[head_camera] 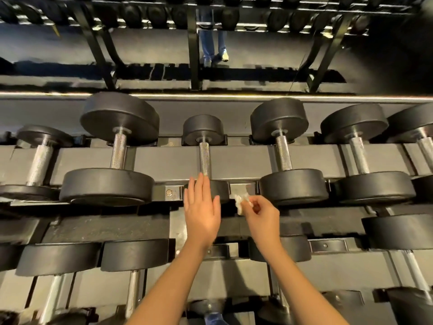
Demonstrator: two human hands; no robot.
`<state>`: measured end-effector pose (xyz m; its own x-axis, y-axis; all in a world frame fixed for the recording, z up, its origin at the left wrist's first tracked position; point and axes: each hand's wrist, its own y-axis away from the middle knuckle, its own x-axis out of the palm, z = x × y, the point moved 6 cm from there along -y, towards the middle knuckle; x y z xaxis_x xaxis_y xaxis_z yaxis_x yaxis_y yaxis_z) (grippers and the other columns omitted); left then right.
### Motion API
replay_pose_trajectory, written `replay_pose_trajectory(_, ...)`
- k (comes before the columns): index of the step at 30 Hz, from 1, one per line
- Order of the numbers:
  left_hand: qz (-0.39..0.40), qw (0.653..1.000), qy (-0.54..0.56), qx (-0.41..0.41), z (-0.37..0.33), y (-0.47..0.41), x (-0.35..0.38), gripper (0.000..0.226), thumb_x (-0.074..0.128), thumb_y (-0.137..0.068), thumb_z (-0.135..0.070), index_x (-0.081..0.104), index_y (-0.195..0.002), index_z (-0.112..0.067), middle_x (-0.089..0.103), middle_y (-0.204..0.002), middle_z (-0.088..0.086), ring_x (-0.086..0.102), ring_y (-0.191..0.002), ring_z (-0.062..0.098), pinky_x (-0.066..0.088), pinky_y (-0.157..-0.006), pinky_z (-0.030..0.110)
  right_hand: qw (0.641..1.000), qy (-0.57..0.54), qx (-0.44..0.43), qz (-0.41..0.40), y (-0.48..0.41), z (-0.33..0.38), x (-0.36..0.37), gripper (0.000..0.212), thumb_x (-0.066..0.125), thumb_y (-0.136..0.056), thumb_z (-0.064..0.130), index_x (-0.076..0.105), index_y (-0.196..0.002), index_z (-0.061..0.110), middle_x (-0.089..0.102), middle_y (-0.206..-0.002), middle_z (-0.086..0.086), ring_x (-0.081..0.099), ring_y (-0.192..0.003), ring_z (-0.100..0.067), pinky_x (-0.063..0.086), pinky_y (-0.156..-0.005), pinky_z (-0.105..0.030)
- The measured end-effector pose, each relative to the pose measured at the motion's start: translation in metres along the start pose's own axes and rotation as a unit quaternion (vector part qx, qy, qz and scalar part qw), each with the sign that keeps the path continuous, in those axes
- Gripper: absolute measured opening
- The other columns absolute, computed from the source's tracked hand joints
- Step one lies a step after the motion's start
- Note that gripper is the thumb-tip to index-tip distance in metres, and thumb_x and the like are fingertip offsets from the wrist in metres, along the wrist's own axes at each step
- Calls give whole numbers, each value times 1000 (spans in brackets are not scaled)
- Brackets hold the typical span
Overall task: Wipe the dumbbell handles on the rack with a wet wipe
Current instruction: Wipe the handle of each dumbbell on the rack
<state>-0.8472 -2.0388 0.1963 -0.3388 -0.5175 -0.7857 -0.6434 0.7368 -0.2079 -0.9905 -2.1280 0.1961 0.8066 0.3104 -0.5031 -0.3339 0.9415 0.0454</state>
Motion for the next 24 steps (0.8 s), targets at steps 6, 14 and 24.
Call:
replay_pose_trajectory(6, 83, 987, 1, 141, -30, 85, 37, 40, 42, -91, -19, 61, -123, -5, 60, -129, 9, 51, -123, 24, 38, -106, 45, 999, 6, 52, -14, 64, -67, -39, 11, 66, -87, 14, 63, -78, 19, 63, -71, 3, 58, -66, -10, 42, -59, -20)
replay_pose_trajectory(14, 273, 952, -26, 137, -54, 157, 123, 46, 40, -85, -23, 66, -117, -3, 65, -121, 12, 66, -105, 28, 55, -87, 45, 989, 12, 136, -52, 121, -151, -105, 11, 65, -87, 14, 60, -78, 16, 57, -64, 0, 54, -64, -20, 41, -61, -32)
replay_pose_trajectory(24, 246, 964, -35, 91, -58, 167, 193, 51, 40, -100, -15, 28, -149, -11, 19, -159, 4, 19, -145, 23, 14, -119, 33, 987, 83, 135, -30, 135, -243, -117, 9, 68, -86, 12, 73, -84, 6, 67, -70, -8, 60, -67, -25, 41, -62, -29)
